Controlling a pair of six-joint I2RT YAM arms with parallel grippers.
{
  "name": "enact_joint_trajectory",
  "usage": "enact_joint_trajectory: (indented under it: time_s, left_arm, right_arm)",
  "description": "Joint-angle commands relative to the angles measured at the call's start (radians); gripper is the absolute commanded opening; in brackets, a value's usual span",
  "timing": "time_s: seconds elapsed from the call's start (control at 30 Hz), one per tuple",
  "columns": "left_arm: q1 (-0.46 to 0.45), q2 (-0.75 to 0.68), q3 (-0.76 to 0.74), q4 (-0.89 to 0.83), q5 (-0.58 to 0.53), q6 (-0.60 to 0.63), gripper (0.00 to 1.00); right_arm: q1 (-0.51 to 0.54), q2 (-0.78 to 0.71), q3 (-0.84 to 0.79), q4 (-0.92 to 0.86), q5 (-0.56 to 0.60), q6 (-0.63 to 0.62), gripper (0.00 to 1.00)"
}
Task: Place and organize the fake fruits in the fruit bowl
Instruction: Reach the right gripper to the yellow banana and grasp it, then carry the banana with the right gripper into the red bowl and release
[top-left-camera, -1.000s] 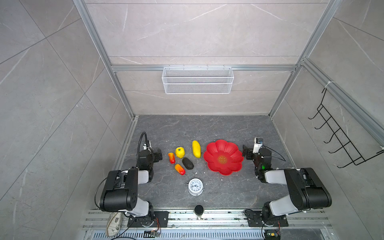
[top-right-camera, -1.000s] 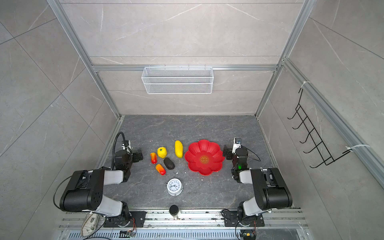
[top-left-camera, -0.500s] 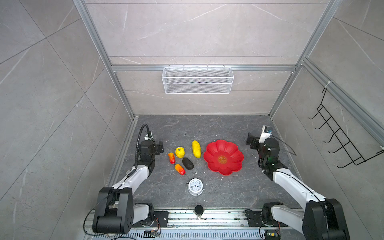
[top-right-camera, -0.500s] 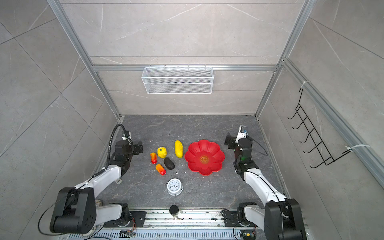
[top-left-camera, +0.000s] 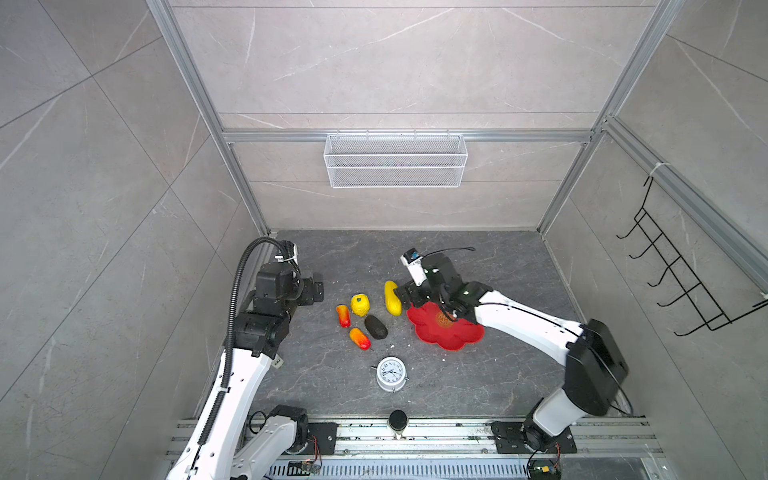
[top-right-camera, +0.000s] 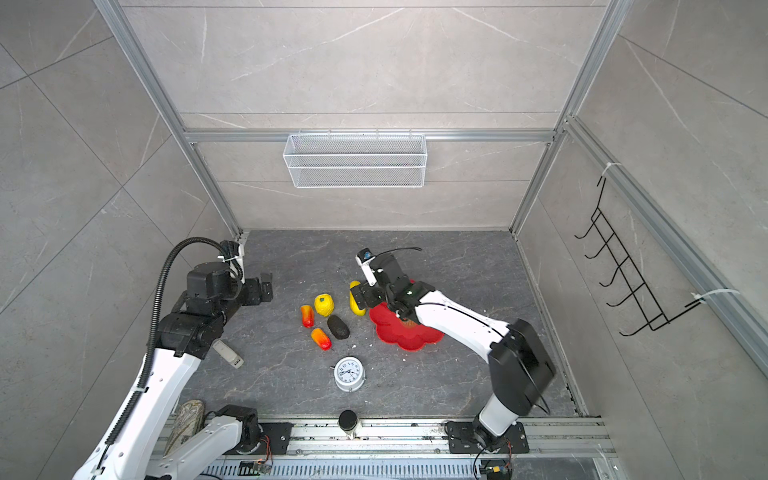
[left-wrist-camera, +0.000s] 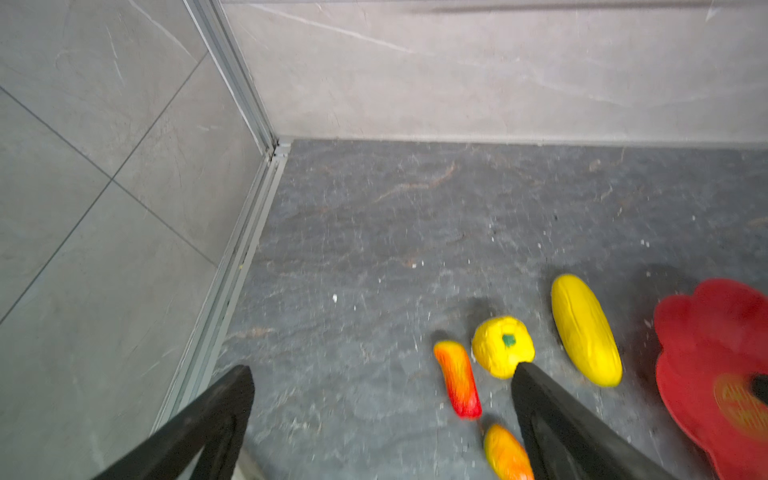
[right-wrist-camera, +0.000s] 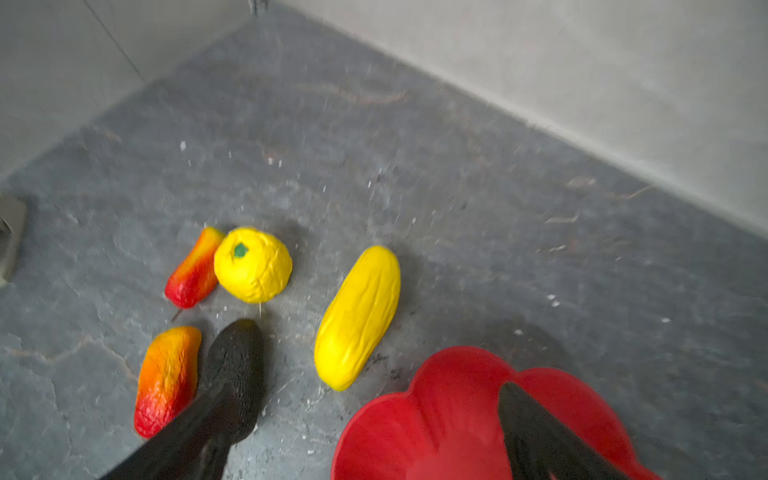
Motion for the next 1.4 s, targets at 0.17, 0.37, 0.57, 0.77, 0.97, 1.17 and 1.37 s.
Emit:
enact_joint_trajectory:
  time_s: [0.17, 0.37, 0.57, 0.77, 0.97, 1.17, 1.37]
  left_arm:
    - [0.003, 0.011, 0.000, -0.180, 0.138, 0.075, 1.00]
    - [0.005, 0.019, -0.034, -0.178, 0.176, 0.083, 1.00]
    - [0.013, 0.024, -0.051, -0.168, 0.187, 0.097, 1.00]
    - [0.020, -0.002, -0.071, -0.146, 0.177, 0.111, 1.00]
    - [0.036, 0.004, -0.072, -0.144, 0.179, 0.115, 1.00]
    - [0.058, 0.000, -0.075, -0.145, 0.190, 0.113, 1.00]
    - [0.062, 0.013, -0.076, -0.143, 0.199, 0.115, 1.00]
  right_arm:
    - [-0.010, 0.357, 0.389, -0.291, 0.016, 0.071, 0.95]
    - [-0.010, 0.480, 0.511, -0.366, -0.035, 0.106, 0.87]
    - [-0.010, 0.563, 0.569, -0.410, -0.043, 0.112, 0.81]
    - [-0.010, 0.633, 0.627, -0.423, -0.038, 0.123, 0.65]
    - [-0.010, 0.624, 0.683, -0.452, -0.050, 0.112, 0.42]
    - [-0.027, 0.486, 0.707, -0.456, -0.054, 0.031, 0.39]
    - [-0.161, 0.260, 0.516, -0.464, -0.061, 0.041, 0.39]
